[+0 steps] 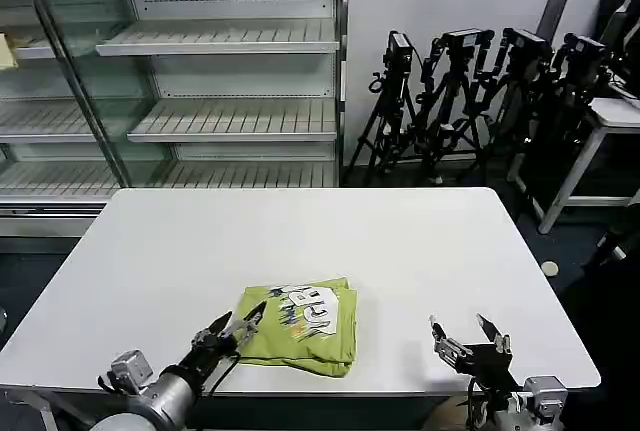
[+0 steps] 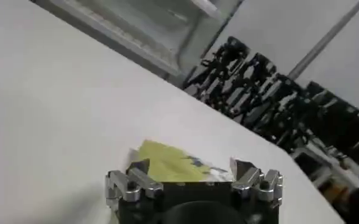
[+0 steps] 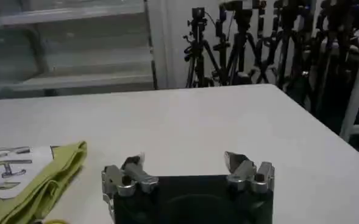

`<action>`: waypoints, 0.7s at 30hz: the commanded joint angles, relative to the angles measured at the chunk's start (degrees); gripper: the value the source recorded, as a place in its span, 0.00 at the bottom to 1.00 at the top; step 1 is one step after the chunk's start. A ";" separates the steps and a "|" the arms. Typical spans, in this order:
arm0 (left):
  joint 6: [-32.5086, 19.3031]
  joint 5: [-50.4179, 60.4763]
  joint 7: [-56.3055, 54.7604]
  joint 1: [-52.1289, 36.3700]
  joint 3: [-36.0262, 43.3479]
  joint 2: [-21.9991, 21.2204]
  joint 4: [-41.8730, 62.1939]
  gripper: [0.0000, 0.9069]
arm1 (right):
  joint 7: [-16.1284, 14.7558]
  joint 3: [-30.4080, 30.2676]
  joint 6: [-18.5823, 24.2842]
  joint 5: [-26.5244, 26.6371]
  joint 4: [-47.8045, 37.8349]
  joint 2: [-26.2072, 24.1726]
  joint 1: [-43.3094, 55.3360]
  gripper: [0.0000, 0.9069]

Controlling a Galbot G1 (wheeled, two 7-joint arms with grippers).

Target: Fold and organize the clothes.

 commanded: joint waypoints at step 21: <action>0.64 -6.21 1.06 -7.91 4.04 -5.14 11.51 0.96 | -0.06 1.85 0.19 -0.91 2.97 1.11 -3.65 1.00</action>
